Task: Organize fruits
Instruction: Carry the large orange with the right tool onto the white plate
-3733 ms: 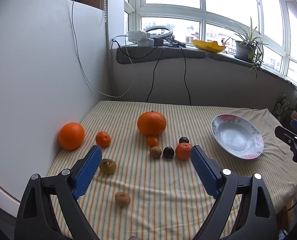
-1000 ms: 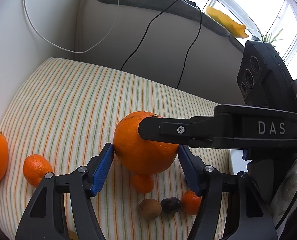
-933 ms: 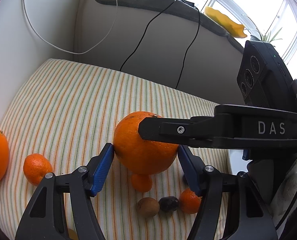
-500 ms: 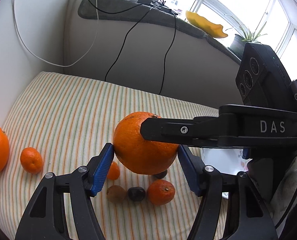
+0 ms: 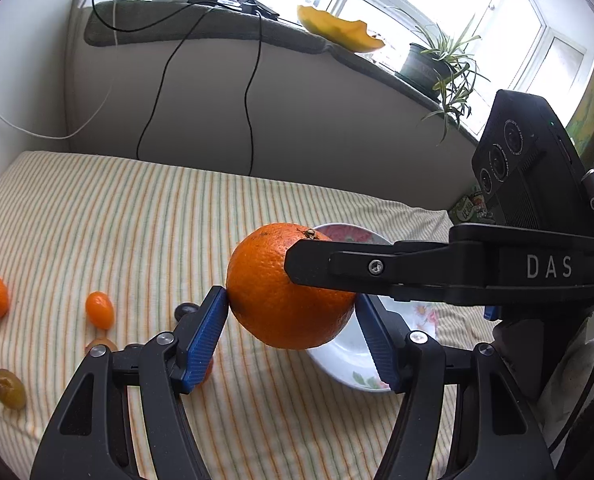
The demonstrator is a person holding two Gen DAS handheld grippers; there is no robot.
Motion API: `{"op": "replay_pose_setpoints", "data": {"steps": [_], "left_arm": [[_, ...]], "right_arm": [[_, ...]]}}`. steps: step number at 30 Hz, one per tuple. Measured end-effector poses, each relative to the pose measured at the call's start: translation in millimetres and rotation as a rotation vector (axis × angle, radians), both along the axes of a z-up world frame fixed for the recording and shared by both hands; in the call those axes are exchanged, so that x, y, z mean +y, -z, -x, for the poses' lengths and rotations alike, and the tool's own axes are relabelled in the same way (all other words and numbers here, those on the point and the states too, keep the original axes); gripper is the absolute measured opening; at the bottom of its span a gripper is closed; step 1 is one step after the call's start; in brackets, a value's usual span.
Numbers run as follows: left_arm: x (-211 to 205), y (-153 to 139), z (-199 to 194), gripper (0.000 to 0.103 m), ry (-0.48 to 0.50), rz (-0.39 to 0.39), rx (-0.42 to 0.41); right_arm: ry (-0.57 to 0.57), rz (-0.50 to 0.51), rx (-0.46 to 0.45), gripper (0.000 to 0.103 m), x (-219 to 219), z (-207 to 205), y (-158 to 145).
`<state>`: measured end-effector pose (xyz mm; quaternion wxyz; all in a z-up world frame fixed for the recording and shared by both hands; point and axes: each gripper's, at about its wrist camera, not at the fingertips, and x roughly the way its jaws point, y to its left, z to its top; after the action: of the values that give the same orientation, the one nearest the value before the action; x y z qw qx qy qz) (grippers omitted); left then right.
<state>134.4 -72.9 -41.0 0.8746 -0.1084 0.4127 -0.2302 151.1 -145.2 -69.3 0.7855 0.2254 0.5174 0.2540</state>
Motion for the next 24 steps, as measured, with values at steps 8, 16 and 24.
{"op": "replay_pose_setpoints", "data": {"steps": [8,16,24], "left_arm": [[-46.2,12.8,-11.8,0.066,0.06,0.008,0.04],[-73.6,25.7,-26.5,0.066,0.08,0.007,0.056],[-80.6,35.7,-28.9,0.066,0.088,-0.014,0.067]], "right_arm": [[0.07,0.021,0.007,0.07,-55.7,4.6,10.3],[0.118,0.023,0.017,0.07,-88.6,3.6,24.5],[0.127,0.034,0.022,0.07,-96.5,0.3,35.0]]}}
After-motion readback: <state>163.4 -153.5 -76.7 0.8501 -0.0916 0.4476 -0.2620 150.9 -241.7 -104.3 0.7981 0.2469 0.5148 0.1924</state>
